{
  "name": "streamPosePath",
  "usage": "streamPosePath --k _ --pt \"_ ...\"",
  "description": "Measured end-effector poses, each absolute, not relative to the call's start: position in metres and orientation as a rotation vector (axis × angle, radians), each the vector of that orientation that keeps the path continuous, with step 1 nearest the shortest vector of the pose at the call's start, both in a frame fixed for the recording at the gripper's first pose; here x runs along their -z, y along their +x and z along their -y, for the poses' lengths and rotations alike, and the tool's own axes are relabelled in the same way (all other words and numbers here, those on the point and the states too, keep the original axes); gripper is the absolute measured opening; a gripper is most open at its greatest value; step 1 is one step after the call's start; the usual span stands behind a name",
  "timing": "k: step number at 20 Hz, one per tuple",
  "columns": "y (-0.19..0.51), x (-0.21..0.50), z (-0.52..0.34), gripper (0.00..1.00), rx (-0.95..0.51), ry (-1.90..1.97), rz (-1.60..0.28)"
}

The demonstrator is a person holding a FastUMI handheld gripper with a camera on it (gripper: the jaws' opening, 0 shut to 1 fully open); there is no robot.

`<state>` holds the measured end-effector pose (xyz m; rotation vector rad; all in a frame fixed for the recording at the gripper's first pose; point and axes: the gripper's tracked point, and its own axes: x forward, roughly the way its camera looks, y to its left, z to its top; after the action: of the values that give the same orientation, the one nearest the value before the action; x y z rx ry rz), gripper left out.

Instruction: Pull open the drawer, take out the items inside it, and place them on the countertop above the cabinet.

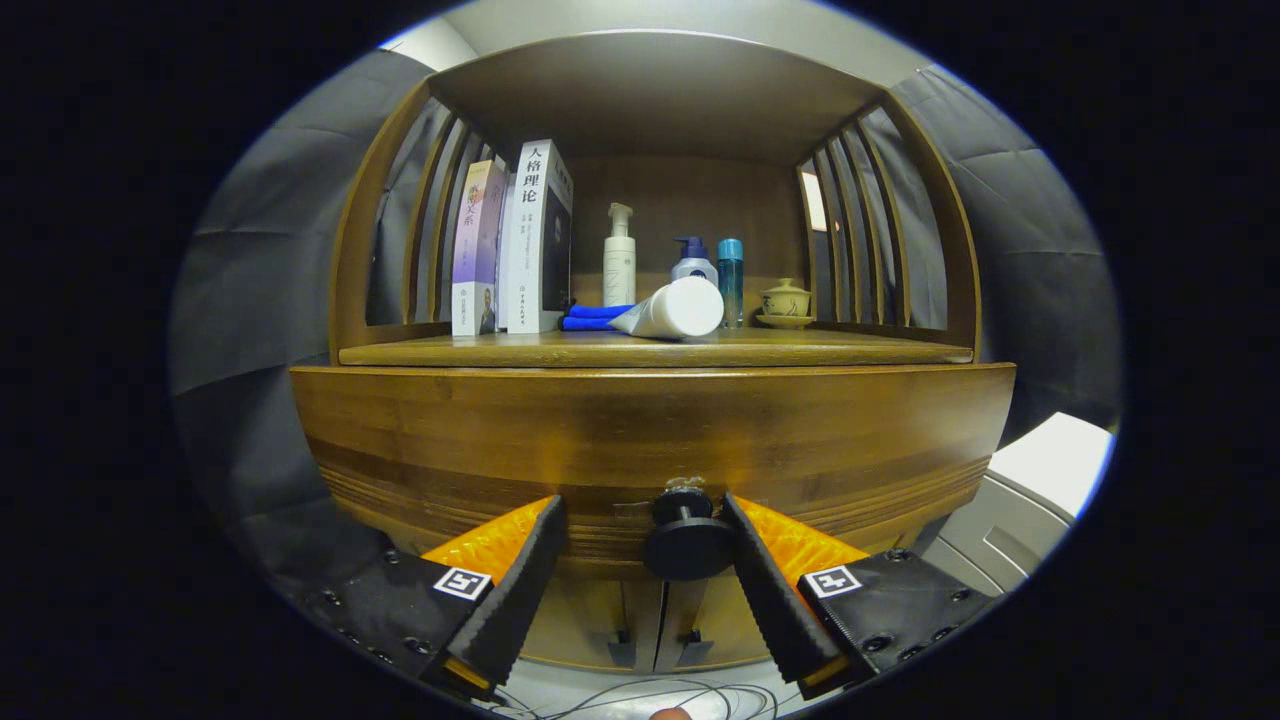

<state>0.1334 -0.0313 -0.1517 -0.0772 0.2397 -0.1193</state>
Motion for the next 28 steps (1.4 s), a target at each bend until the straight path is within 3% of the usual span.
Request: streamPosePath --k 16,28 --pt "0.159 0.152 0.037 0.98 0.111 -0.113 -0.205" --pt "0.056 0.017 0.015 0.99 0.02 -0.097 -0.065"
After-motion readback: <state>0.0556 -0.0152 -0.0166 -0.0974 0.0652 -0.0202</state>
